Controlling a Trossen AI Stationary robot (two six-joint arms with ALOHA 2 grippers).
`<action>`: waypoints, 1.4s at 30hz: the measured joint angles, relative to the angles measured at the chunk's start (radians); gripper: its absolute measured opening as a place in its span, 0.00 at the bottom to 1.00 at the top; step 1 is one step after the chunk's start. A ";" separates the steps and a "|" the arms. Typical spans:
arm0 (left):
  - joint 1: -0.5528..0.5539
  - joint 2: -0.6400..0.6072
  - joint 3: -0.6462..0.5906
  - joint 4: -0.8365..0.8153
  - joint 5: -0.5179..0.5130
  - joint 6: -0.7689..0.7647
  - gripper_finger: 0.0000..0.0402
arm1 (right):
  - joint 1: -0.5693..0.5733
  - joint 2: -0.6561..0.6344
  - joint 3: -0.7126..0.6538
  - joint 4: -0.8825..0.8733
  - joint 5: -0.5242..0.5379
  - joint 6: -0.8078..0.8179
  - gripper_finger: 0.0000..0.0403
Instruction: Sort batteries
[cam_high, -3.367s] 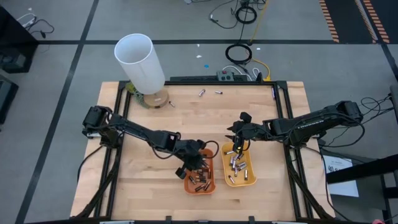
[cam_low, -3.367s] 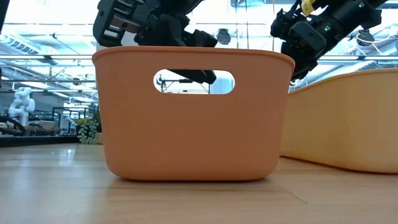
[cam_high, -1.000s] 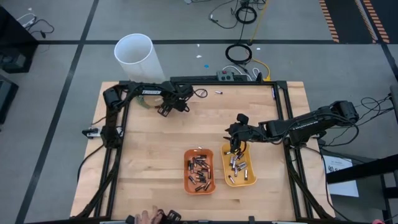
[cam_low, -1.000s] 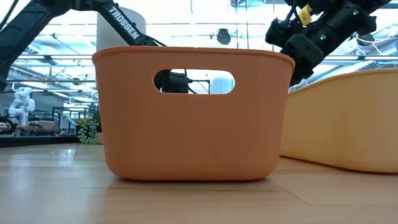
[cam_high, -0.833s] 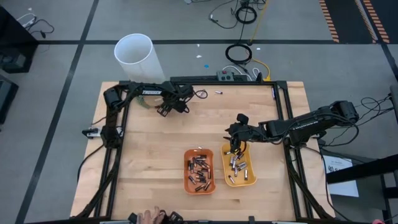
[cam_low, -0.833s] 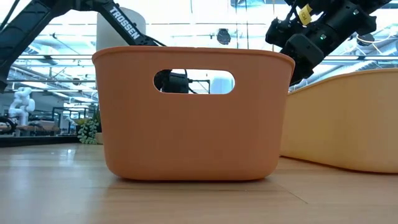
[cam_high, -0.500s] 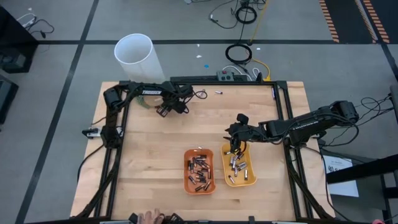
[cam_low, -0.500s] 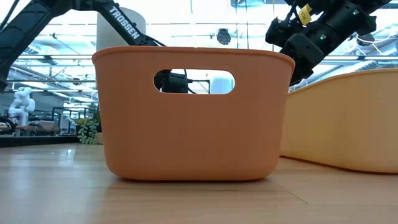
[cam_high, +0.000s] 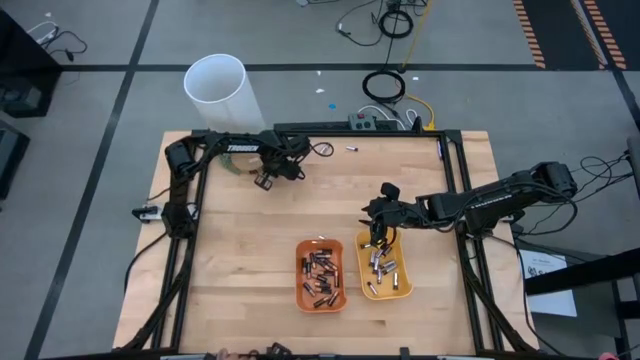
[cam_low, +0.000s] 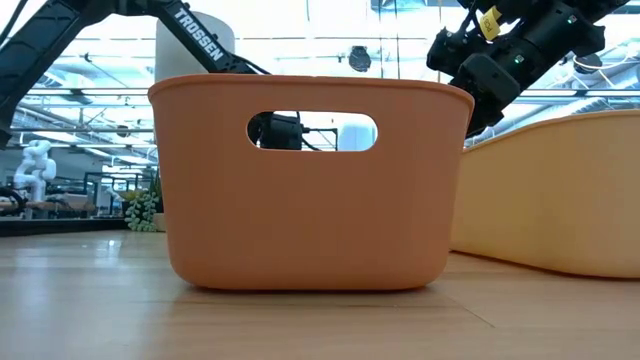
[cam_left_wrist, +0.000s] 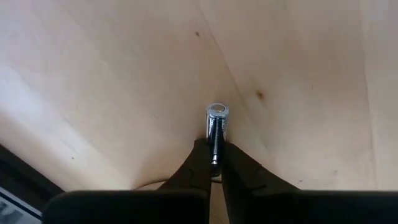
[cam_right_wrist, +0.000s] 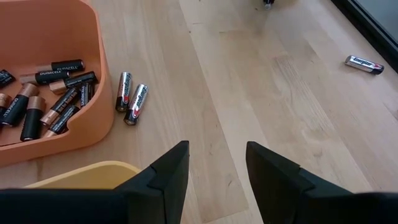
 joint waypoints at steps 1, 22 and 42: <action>0.000 0.000 0.000 0.000 0.004 -0.012 0.05 | 0.000 0.000 0.000 0.000 0.000 0.000 0.37; -0.104 -0.269 0.006 -0.021 0.480 -0.185 0.01 | 0.000 0.000 0.000 0.001 0.000 0.000 0.37; -0.282 -0.285 0.006 0.241 0.420 -0.291 0.02 | 0.000 -0.084 0.000 -0.031 -0.002 0.040 0.37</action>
